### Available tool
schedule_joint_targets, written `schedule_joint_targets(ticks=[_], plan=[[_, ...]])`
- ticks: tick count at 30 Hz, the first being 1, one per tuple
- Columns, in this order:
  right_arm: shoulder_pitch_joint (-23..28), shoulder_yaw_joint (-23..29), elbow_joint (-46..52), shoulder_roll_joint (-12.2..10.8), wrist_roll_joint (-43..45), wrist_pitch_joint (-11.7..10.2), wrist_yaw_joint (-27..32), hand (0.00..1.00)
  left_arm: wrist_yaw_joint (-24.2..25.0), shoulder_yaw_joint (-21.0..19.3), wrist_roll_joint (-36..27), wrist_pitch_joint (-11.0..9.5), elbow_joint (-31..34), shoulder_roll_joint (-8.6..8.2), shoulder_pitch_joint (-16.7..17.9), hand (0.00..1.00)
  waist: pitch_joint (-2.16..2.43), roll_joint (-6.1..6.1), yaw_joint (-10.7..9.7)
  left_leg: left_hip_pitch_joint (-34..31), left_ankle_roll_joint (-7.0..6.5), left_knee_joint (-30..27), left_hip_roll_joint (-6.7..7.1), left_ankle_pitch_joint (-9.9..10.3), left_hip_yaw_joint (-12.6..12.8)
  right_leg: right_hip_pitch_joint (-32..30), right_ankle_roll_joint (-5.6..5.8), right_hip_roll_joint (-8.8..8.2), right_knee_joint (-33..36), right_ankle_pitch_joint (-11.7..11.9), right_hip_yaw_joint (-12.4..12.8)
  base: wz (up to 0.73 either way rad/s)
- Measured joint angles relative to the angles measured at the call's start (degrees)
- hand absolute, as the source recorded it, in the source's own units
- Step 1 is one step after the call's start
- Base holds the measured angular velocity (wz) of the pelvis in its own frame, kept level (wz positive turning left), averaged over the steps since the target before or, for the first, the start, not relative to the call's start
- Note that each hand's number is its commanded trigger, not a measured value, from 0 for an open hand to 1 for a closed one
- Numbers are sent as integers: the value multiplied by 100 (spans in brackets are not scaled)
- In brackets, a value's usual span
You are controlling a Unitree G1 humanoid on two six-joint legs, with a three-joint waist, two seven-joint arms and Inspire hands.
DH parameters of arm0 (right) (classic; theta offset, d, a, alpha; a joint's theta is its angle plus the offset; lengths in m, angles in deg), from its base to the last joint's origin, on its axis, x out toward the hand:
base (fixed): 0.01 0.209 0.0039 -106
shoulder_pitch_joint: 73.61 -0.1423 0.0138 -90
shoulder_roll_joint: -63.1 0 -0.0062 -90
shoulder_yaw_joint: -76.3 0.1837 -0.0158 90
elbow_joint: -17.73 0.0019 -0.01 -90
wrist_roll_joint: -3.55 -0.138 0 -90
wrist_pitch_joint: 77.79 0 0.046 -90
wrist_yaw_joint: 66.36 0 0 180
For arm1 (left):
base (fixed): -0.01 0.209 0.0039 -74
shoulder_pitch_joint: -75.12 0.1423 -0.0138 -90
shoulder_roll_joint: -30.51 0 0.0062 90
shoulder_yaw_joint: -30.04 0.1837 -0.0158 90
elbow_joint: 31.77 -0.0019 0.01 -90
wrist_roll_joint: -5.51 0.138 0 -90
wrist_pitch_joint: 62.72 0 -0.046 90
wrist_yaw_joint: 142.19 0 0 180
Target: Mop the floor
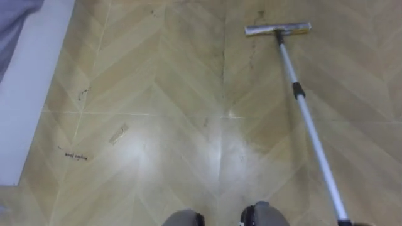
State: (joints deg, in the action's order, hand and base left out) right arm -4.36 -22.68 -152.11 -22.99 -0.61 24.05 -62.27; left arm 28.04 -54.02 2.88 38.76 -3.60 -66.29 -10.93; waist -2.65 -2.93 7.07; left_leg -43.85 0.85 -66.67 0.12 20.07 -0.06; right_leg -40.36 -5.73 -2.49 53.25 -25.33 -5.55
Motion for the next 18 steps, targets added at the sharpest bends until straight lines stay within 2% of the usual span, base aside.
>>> schedule_joint_targets(ticks=[1, 2, 3, 4, 5, 6, 7, 8, 9, 10, 11, 13, 14, 16, 18], plan=[[-185, -21, 37, 2, -3, -109, 0, 100, 5, -4, 8, -8, 33, 0, 7, 0, -17, 60, 126, -262, -14, 432, -23, 8, 1, 81, -16, 15, -23, -69, -55, 0], [-221, -21, 69, -23, -4, -126, 2, 100, 15, -4, 14, -7, 50, 0, 21, 0, -27, 79, 138, -360, -13, 735, -24, 5, 5, 170, -7, 14, -50, -129, -92, 16], [-241, -3, 100, -99, -20, -109, 4, 100, 36, -10, 12, -8, 108, 2, 106, 0, -18, 114, 148, -454, 10, 1407, -21, -53, 57, 352, 43, 10, -84, -273, -130, 28], [-190, -10, 101, -169, -49, -91, 3, 100, 66, -10, 0, -12, 144, 2, 166, 0, -11, 135, 150, -503, -126, 1784, -34, -365, 172, 578, 93, -1, -126, -440, -173, 30], [-10, -25, 101, -201, -55, -96, -24, 100, 117, -10, 10, -7, 121, 0, 206, 0, 36, 174, 143, -461, -256, 1870, -30, -549, 246, 800, 197, -62, -195, -573, -182, 26], [108, -34, 102, -195, -55, -93, -30, 100, 163, -6, 11, -7, 115, 0, 202, 0, 75, 204, 138, -407, -389, 1865, -15, -485, 332, 880, 270, -115, -227, -636, -188, 35], [310, -40, 91, -150, -67, -78, -38, 100, 226, 3, 6, -12, 108, -17, 192, 0, 115, 239, 118, -277, -536, 1863, 81, -394, 411, 987, 354, -204, -242, -694, -115, 30], [490, -51, 63, -99, -91, -85, -46, 100, 269, 3, 10, -14, 97, -42, 117, 0, 116, 243, 101, -138, -634, 1849, 170, -258, 500, 1043, 440, -296, -75, -651, -27, 20], [579, -72, 35, -75, -92, -85, -46, 100, 274, -6, 34, -20, 103, -55, 80, 0, 116, 242, 108, -62, -681, 1836, 191, -183, 558, 1034, 549, -340, 73, -589, -12, 4], [753, -100, -47, -51, -81, -88, -30, 100, 274, -16, 74, -58, 127, -61, 46, 0, 129, 219, 88, 82, -750, 1796, 273, -45, 612, 1011, 657, -387, 360, -424, 72, 12], [999, -100, -73, -19, -64, -92, 28, 100, 273, -32, 69, -97, 186, -66, 30, 0, 164, 161, 6, 251, -823, 1833, 372, 81, 604, 981, 723, -447, 615, -204, 140, 13], [1345, -95, -94, 6, -66, -94, 125, 100, 260, -25, 69, -158, 218, -55, 33, 0, 198, 73, -69, 512, -871, 1980, 477, 264, 539, 800, 737, -420, 1094, 198, 359, 7], [1446, -93, -93, 9, -76, -98, 154, 100, 254, -15, 69, -158, 225, -58, 33, 0, 221, 31, -90, 555, -884, 2023, 483, 287, 525, 716, 749, -382, 1130, 190, 393, -4], [1785, -81, -86, -27, -151, -105, 255, 100, 249, -16, 69, -144, 326, -88, 36, 0, 223, -163, -260, 737, -892, 2309, 475, 313, 434, 94, 712, -216, 916, 114, 371, 5], [2107, -76, -78, -141, -312, -105, 266, 100, 246, -16, 45, -130, 357, -78, 74, 0, 234, -190, -302, 931, -889, 2474, 472, 314, 426, -254, 640, -161, 112, 159, 374, 3]])
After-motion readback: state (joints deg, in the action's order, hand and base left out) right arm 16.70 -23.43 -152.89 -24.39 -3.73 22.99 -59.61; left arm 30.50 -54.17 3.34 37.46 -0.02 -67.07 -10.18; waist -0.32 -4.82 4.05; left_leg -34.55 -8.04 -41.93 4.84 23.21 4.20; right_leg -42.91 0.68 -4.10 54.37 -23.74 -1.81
